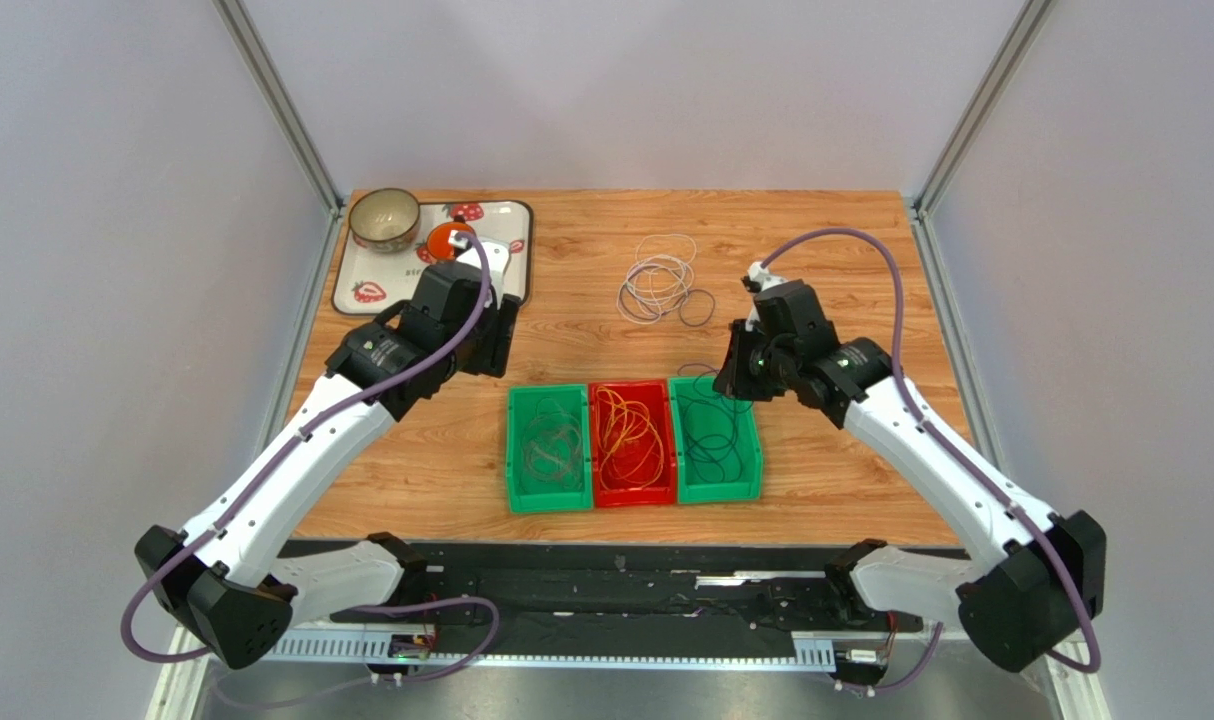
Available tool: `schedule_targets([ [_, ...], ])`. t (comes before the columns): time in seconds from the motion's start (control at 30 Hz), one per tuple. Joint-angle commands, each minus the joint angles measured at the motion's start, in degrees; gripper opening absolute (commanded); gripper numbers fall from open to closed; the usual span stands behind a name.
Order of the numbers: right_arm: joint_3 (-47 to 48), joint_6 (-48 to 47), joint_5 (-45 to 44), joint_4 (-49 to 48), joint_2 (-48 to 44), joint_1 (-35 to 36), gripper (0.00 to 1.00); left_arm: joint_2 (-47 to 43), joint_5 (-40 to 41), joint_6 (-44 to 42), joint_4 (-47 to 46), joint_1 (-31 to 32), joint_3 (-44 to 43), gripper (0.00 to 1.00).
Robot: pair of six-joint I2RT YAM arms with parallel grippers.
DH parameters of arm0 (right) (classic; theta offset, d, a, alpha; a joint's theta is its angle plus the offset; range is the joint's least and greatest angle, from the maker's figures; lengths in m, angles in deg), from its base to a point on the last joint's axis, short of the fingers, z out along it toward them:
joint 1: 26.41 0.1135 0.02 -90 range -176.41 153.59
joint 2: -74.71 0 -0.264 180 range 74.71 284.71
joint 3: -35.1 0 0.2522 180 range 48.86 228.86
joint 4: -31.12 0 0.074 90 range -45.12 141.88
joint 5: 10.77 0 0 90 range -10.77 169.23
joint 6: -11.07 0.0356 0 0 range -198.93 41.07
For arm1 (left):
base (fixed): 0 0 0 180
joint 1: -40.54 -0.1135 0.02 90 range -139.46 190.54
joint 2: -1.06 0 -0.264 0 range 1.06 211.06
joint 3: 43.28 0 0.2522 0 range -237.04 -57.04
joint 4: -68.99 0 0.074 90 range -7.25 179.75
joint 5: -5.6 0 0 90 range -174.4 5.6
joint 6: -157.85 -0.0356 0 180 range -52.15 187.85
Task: Untangle the cables
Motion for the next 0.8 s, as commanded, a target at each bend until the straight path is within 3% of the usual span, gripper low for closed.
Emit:
schedule_targets([
  [0.0,-1.2,0.7,0.2,-4.0,4.1,0.4,0.00,0.1,-1.1,-1.0,-1.8,-0.9,0.6,0.64],
  [0.43,-1.3,0.5,0.9,-5.2,17.0,0.5,0.00,1.4,-3.6,-1.0,-2.3,-3.4,0.9,0.63],
  [0.77,-4.0,2.5,2.7,-1.7,17.8,2.1,0.00,2.0,-5.0,-0.9,-2.4,-4.9,0.9,0.62],
])
